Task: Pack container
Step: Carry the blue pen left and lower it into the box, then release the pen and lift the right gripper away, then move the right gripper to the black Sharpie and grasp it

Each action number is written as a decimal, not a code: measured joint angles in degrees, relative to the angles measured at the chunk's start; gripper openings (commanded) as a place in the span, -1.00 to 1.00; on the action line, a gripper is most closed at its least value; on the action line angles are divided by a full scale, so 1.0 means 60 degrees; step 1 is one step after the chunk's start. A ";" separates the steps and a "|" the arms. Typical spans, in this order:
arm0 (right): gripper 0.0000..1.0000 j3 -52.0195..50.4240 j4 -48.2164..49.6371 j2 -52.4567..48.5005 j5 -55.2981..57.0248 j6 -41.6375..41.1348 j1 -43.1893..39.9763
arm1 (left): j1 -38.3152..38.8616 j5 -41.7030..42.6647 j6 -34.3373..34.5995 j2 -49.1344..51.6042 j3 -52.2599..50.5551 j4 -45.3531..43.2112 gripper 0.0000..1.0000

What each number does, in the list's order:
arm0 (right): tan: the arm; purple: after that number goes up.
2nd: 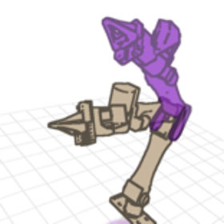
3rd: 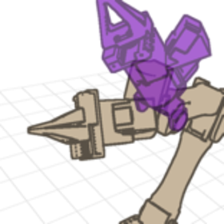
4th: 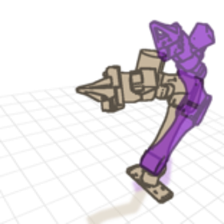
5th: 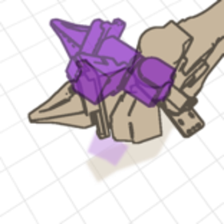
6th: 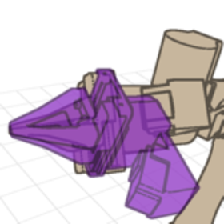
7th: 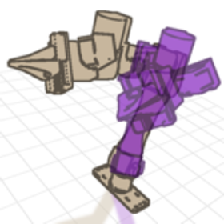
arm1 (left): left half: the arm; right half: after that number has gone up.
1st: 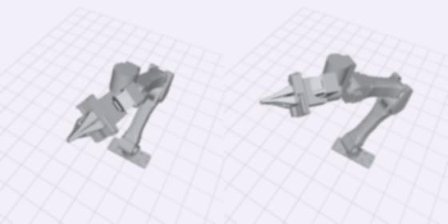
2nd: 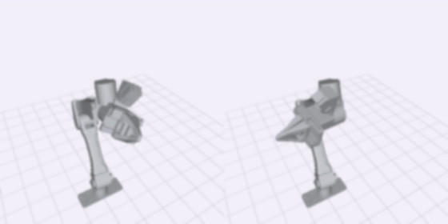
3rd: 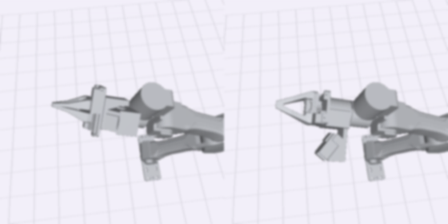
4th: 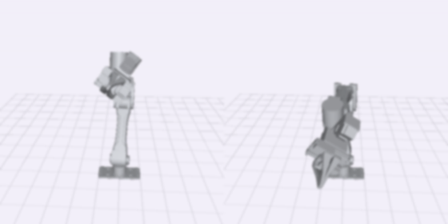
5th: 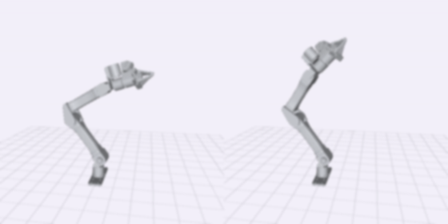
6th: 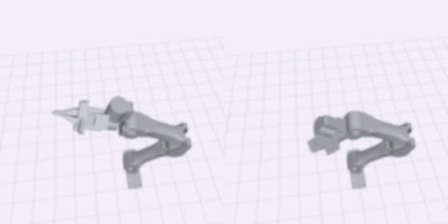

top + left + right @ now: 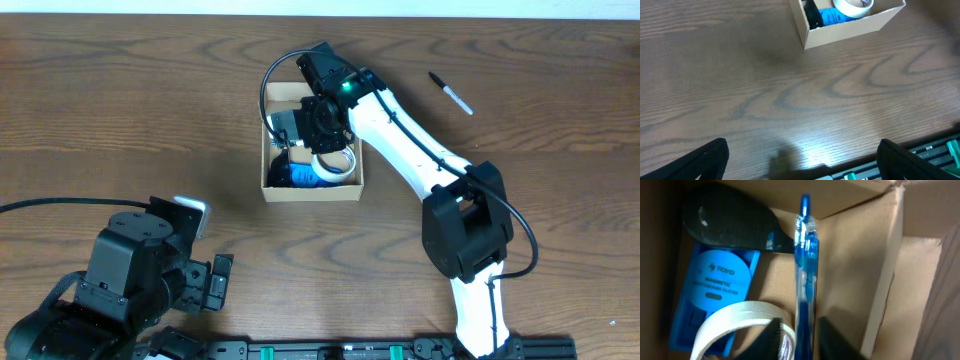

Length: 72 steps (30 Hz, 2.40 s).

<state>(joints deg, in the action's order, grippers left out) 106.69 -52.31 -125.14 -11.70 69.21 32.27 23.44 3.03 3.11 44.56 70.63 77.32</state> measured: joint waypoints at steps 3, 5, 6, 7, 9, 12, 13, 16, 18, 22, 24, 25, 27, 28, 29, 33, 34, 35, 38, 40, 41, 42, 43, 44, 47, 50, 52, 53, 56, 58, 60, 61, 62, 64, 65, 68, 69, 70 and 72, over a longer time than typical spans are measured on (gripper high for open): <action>0.13 -0.0004 0.0051 -0.0018 0.0025 0.0015 0.0000 | 0.0000 0.0000 0.0000 0.0000 0.0000 0.0000 0.90; 0.07 0.0000 0.0051 -0.0018 0.0022 0.0004 0.0000 | 0.0000 0.0000 0.0000 0.0000 0.0000 0.0004 0.90; 0.06 -0.0004 0.0055 -0.0018 0.0025 0.0007 0.0000 | 0.0000 0.0000 0.0000 0.0000 0.0000 0.0004 0.90; 0.07 0.0000 0.0055 -0.0018 0.0025 0.0000 0.0000 | 0.0000 0.0000 0.0000 0.0000 0.0000 0.0000 0.91; 0.08 -0.0004 0.0058 0.0007 0.0025 -0.0069 0.0000 | 0.0000 0.0000 0.0000 0.0000 0.0000 0.0004 0.90; 0.11 -0.0007 0.0062 0.0219 0.0040 -0.0306 0.0000 | 0.0000 0.0000 0.0000 0.0000 0.0000 0.0004 0.90; 0.10 -0.0007 0.0073 0.0361 0.0047 -0.0375 0.0000 | 0.0000 0.0000 0.0004 0.0000 0.0000 0.0004 0.90; 0.08 -0.0051 0.0240 0.1257 0.0273 -0.0703 -0.0004 | 0.0000 0.0000 0.0000 0.0000 0.0000 0.0004 0.91; 0.09 -0.0051 0.0484 0.2058 0.0492 -0.0984 -0.0040 | 0.0000 0.0000 0.0004 0.0000 0.0000 0.0004 0.91; 0.20 -0.0007 0.0943 0.3690 0.0856 -0.1738 -0.0463 | 0.0000 0.0000 0.0000 0.0000 0.0000 0.0004 0.90; 0.21 0.0076 0.1064 0.4156 0.0987 -0.2240 -0.0973 | 0.0000 0.0000 0.0004 0.0000 0.0000 0.0004 0.90; 0.21 0.0102 0.1100 0.4266 0.1042 -0.2514 -0.1257 | 0.0000 0.0000 0.0000 0.0000 0.0000 0.0004 0.90; 0.25 0.0106 0.1107 0.4299 0.1107 -0.3184 -0.1938 | 0.0000 0.0000 0.0000 0.0000 0.0000 0.0004 0.91; 0.25 0.0102 0.1093 0.4240 0.1147 -0.3541 -0.2266 | 0.0000 0.0000 0.0004 0.0000 0.0000 0.0004 0.90; 0.25 0.0098 0.1082 0.4116 0.1217 -0.4018 -0.2721 | 0.0000 0.0000 0.0004 0.0000 0.0000 0.0000 0.90; 0.27 0.0073 0.1005 0.3654 0.1326 -0.5472 -0.4054 | 0.0000 0.0000 0.0000 0.0000 0.0000 0.0004 0.90; 0.27 0.0073 0.0976 0.3544 0.1355 -0.5759 -0.4339 | 0.0000 0.0000 0.0000 0.0000 0.0000 0.0000 0.90; 0.28 0.0073 0.0925 0.3424 0.1373 -0.6011 -0.4605 | 0.0000 0.0000 0.0000 0.0000 0.0000 0.0004 0.90; 0.25 0.0073 0.0765 0.2980 0.1421 -0.6652 -0.5286 | 0.0000 0.0000 0.0000 0.0000 0.0000 0.0000 0.91; 0.25 0.0073 0.0692 0.2663 0.1428 -0.6951 -0.5566 | 0.0000 0.0000 0.0000 0.0000 0.0000 0.0004 0.90; 0.24 0.0073 0.0688 0.2459 0.1428 -0.7104 -0.5694 | 0.0000 0.0000 0.0000 0.0000 0.0000 0.0004 0.90; 0.23 0.0073 0.0688 0.2164 0.1428 -0.7315 -0.5814 | 0.0000 0.0000 0.0004 0.0000 0.0000 0.0004 0.91; 0.23 0.0073 0.0688 0.1953 0.1435 -0.7464 -0.5872 | 0.0000 0.0000 0.0000 0.0000 0.0000 0.0004 0.90; 0.24 0.0073 0.0692 0.1694 0.1424 -0.7650 -0.5920 | 0.0000 0.0000 0.0004 0.0000 0.0000 0.0004 0.90; 0.22 0.0069 0.0710 0.1053 0.1300 -0.8003 -0.5989 | 0.0000 0.0000 0.0000 0.0000 0.0000 0.0004 0.90; 0.22 0.0069 0.0798 0.0437 0.1126 -0.8200 -0.6040 | 0.0000 0.0000 0.0000 0.0000 0.0000 0.0004 0.90; 0.22 0.0066 0.0838 0.0095 0.1053 -0.8258 -0.6076 | 0.0000 0.0000 0.0000 0.0000 0.0000 0.0000 0.91; 0.22 0.0062 0.0856 -0.0102 0.1020 -0.8276 -0.6094 | 0.0000 0.0000 0.0000 0.0000 0.0000 0.0000 0.90; 0.19 0.0062 0.1049 -0.0495 0.1002 -0.8309 -0.6116 | 0.0000 0.0000 0.0000 0.0000 0.0000 0.0000 0.90; 0.18 0.0062 0.1169 -0.0678 0.0984 -0.8320 -0.6127 | 0.0000 0.0000 0.0004 0.0000 0.0000 0.0004 0.91; 0.16 0.0062 0.1264 -0.0860 0.0954 -0.8251 -0.6167 | 0.0000 0.0000 0.0000 0.0000 0.0000 0.0004 0.91; 0.16 0.0062 0.1308 -0.0943 0.0951 -0.8174 -0.6200 | 0.0000 0.0000 0.0004 0.0000 0.0000 0.0004 0.90; 0.15 0.0062 0.1362 -0.1038 0.0951 -0.8083 -0.6222 | 0.0000 0.0000 0.0004 0.0000 0.0000 0.0004 0.90; 0.15 0.0062 0.1446 -0.1155 0.0947 -0.7919 -0.6280 | 0.0000 0.0000 0.0000 0.0000 0.0000 0.0000 0.90; 0.15 0.0062 0.1497 -0.1209 0.0947 -0.7854 -0.6302 | 0.0000 0.0000 0.0000 0.0000 0.0000 0.0000 0.90; 0.13 0.0062 0.1734 -0.1377 0.0943 -0.7668 -0.6353 | 0.0000 0.0000 0.0000 0.0000 0.0000 0.0000 0.90; 0.12 0.0062 0.1785 -0.1406 0.0933 -0.7654 -0.6360 | 0.0000 0.0000 0.0000 0.0000 0.0000 0.0000 0.90; 0.12 0.0062 0.1887 -0.1475 0.0900 -0.7628 -0.6379 | 0.0000 0.0000 0.0000 0.0000 0.0000 0.0004 0.90; 0.11 0.0062 0.2044 -0.1592 0.0780 -0.7599 -0.6408 | 0.0000 0.0000 0.0004 0.0000 0.0000 0.0000 0.90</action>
<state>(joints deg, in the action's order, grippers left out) 107.07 -40.05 -134.69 -7.03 23.62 -6.17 23.44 3.03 3.14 44.56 70.63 77.32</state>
